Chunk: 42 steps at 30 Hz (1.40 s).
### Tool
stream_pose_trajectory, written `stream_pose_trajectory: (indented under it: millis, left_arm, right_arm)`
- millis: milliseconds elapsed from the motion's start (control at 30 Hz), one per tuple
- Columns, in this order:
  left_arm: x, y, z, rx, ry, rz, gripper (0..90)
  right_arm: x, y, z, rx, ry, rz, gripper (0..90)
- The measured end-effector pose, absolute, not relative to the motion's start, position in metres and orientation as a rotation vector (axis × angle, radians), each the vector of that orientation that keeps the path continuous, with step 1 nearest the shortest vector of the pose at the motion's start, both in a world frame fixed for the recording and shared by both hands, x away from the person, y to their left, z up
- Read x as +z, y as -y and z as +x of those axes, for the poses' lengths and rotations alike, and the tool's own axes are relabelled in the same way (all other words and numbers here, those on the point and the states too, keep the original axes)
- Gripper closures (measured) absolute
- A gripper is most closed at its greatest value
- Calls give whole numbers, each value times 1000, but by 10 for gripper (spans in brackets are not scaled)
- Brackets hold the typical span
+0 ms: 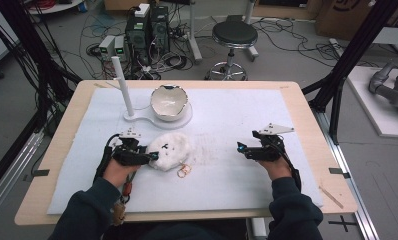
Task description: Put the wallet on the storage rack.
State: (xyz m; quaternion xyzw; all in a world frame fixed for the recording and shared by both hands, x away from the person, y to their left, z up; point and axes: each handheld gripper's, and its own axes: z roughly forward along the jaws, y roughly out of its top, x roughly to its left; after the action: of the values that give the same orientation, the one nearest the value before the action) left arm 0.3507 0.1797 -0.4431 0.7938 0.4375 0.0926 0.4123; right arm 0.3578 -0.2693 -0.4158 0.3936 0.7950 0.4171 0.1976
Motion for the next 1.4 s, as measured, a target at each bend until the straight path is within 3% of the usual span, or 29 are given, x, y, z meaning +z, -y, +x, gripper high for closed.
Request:
stream_pose_trajectory:
  millis: [67,167,333,800,867,1000,1100,1233,1300,1400]
  left_arm:
    - [-439,-181,349,269,-1078,1976,702]
    - [-430,-181,344,298,-986,1947,770]
    - [-417,-176,337,319,-816,1916,779]
    - [-405,-156,324,271,-567,1889,780]
    - [-404,-153,323,260,-538,1889,780]
    - [-402,-156,323,264,-568,1883,778]
    - [-404,-162,326,222,-634,1834,711]
    - [-411,-164,331,199,-720,1831,476]
    - [-418,-164,333,195,-756,1849,415]
    - [-422,-160,334,166,-755,1846,406]
  right_arm:
    - [-416,267,357,1174,-2237,1088,224]
    - [-415,262,357,1179,-2246,1076,223]
    - [-412,248,357,1239,-2260,1046,221]
    - [-412,168,362,1384,-2488,762,284]
    - [-410,159,364,1415,-2506,700,356]
    - [-407,149,362,1366,-2544,617,699]
    - [-400,157,362,1478,-2502,605,766]
    - [-394,161,357,1494,-2436,576,775]
    - [-392,165,357,1549,-2408,604,775]
    - [-389,169,358,1566,-2376,620,775]
